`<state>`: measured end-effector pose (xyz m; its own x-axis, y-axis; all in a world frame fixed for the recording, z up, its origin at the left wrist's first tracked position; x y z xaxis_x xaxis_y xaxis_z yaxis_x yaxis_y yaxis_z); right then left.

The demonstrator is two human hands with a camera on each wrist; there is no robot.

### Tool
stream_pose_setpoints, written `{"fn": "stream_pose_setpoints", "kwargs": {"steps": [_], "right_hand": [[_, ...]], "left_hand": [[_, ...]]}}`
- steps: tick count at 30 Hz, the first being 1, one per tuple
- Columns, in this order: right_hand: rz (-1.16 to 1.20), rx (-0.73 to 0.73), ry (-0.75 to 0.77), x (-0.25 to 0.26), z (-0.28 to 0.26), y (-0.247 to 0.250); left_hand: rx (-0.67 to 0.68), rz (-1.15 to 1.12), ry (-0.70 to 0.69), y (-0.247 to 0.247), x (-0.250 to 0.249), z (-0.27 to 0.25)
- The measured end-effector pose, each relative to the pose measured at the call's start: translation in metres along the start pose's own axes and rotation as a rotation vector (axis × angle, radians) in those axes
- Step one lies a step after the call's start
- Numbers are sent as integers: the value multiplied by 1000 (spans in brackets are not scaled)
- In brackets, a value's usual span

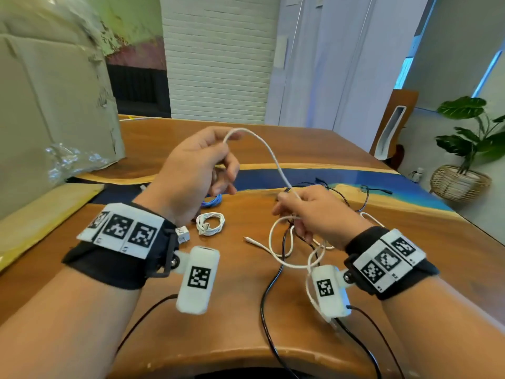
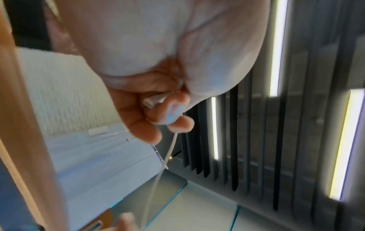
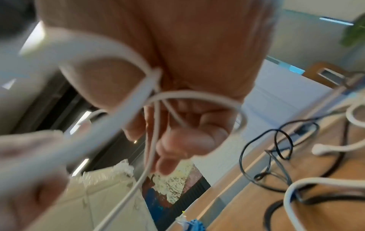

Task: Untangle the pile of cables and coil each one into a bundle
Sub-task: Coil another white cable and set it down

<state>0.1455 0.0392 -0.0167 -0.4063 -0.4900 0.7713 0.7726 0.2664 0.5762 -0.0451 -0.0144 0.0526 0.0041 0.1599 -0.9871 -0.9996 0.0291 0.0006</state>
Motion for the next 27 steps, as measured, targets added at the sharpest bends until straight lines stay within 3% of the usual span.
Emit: {"fn": "stream_pose_setpoints", "kwargs": {"steps": [3,7,10,13,16,18,21,23,27], "right_hand": [[391,-217,-78,-8,-3,13],[754,-442,-86,2,-7,20],[878,-529,-87,5,-9,21],[928,-600,-88,4,-10,22],[986,-655,-89,-1,-8,20],[995,-675,-111,-8,-4,15],[1021,-660,-148,-18,4,4],[1008,-606,-165,-23,11,0],[822,-361,-138,-29,24,-5]], "left_hand": [[-27,213,93,-7,19,-2],[-26,381,70,-32,37,-9],[-61,403,69,-40,48,-13],[-107,313,159,-35,60,-10],[59,260,334,-48,80,-9],[180,226,395,-60,89,-12],[229,243,363,-65,95,-9],[206,211,299,-64,94,-4],[49,76,226,-40,86,13]]}}
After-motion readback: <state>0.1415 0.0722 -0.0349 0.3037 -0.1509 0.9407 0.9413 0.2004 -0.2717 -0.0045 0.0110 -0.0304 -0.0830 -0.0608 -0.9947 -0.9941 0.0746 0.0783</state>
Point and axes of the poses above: each hand's wrist, its own z-axis towards the middle knuckle, its own y-axis out of the back of the hand, x = y × z, the point moved 9 cm from there along z, towards the middle knuckle, and after that the axes turned 14 degrees about y, right-handed, at the moved point
